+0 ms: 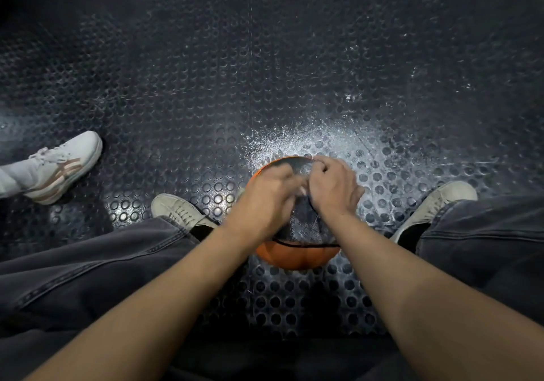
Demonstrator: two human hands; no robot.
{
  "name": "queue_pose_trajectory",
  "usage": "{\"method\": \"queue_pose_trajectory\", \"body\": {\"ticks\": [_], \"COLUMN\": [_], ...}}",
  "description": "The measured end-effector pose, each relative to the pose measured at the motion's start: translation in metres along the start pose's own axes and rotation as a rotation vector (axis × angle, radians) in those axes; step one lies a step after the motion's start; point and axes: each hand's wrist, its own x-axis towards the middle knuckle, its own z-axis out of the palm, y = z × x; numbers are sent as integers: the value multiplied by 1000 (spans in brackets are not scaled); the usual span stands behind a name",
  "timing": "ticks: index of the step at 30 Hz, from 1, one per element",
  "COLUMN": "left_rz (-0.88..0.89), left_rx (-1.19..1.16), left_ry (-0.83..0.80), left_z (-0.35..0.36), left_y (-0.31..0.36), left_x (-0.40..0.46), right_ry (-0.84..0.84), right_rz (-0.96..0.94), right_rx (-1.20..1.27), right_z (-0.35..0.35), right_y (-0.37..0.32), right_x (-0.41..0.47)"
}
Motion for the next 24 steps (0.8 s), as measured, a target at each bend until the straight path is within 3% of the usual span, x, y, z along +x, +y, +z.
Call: {"method": "queue_pose_trajectory", "body": {"ticks": [2, 4, 8, 12, 18, 22, 24], "left_rz": [80, 34, -321, -469, -359, -198, -154], "left_rx": [-71, -82, -80, -365, -80, -66, -77], "left_ry": [-112, -83, 186, 114, 259, 200, 156], "left_z": [-4, -11, -24, -24, -2, 8, 6], "left_y": [5, -7, -25, -14, -1, 13, 15], "left_x": [-22, -16, 9, 3, 1, -33, -36], "right_ry": [-15, -22, 8, 27, 49, 48, 3], "right_rz": [-14, -43, -9, 55, 32, 60, -40], "right_rx": [17, 13, 2, -5, -19, -45, -5], "right_z": [-2, -1, 6, 7, 13, 9, 5], "right_y": [5, 3, -3, -4, -6, -8, -4], "right_x": [0, -1, 0, 5, 11, 16, 15]}}
